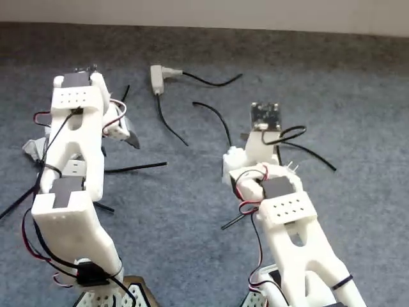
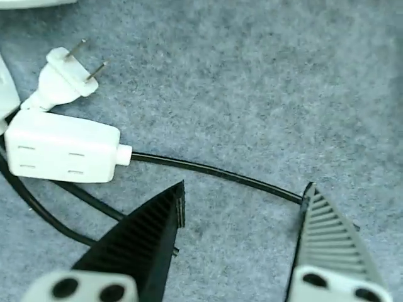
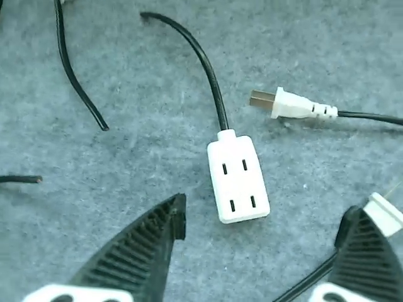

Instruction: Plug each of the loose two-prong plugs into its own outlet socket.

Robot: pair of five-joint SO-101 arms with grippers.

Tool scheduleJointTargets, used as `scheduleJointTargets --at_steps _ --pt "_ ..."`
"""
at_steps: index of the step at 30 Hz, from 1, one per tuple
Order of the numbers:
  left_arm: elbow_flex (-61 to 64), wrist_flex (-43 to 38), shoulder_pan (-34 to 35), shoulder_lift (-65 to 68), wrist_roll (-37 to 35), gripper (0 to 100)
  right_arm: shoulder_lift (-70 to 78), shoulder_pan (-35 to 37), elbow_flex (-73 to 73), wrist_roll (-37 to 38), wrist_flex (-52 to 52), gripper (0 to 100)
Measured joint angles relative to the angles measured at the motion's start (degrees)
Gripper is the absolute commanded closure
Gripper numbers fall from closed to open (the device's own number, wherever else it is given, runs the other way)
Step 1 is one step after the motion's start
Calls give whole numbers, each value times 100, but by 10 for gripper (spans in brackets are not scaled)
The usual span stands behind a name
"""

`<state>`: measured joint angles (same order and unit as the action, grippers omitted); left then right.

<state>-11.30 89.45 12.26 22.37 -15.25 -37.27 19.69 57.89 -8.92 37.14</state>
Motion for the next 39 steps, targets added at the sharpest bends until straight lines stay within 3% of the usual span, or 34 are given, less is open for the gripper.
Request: scheduleJointTargets --at_steps 8,15,22,25,30,35,39 --pt "1037 -1231 18 0 -466 709 360 0 360 774 -695 630" --pt "1415 -1802 35 0 -501 709 2295 0 79 853 -1240 631" --pt "1442 -2092 264 0 -510 709 3015 0 -527 747 -1284 635" --pt "1442 -2127 246 0 -501 709 3332 0 -826 281 -1284 725" --pt "1442 -2347 246 0 -501 709 3692 -70 -1240 176 -1284 945" --pt "1442 -2374 255 0 -501 709 3763 -79 -1626 167 -1099 961" --pt "1442 -2374 255 0 -501 709 3947 -62 -2576 -132 -123 961"
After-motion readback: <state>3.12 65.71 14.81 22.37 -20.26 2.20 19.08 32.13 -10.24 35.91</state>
